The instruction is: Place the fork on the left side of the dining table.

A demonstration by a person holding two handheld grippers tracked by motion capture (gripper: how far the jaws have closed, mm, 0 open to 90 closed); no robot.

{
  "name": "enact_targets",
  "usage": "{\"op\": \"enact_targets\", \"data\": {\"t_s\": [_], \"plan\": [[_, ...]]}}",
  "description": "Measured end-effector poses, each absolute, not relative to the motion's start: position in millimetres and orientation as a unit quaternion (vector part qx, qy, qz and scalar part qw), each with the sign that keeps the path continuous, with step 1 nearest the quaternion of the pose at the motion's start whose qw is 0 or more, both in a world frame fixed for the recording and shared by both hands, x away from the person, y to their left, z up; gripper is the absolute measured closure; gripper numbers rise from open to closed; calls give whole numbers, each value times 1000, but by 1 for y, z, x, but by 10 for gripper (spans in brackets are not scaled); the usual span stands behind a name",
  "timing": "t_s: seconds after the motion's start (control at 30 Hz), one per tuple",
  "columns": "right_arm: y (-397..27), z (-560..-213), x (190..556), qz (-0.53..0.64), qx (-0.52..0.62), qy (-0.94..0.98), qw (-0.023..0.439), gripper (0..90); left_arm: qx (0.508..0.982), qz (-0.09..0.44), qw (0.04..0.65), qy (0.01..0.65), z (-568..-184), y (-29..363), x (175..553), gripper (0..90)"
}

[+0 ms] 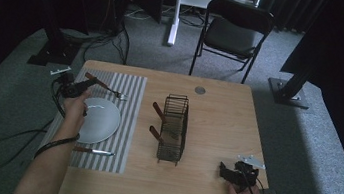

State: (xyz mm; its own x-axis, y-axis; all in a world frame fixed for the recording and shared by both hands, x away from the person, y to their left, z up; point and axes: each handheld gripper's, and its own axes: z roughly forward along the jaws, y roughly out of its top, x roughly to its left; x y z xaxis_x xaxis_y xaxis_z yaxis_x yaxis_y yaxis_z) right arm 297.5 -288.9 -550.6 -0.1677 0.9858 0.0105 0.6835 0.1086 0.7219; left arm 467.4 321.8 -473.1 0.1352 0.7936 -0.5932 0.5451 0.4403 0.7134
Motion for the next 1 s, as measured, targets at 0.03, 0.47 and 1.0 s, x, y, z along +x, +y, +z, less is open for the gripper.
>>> {"op": "enact_targets", "data": {"t_s": [0.03,0.47,1.0], "plan": [[-289,-551,297,303,595,701,250,122,513,111,550,649,-474,322,468,804],[-289,-551,297,303,595,701,249,122,495,93,554,662,-494,325,473,804],[-289,-551,297,303,595,702,250,122,503,74,492,707,-508,334,486,539]]}}
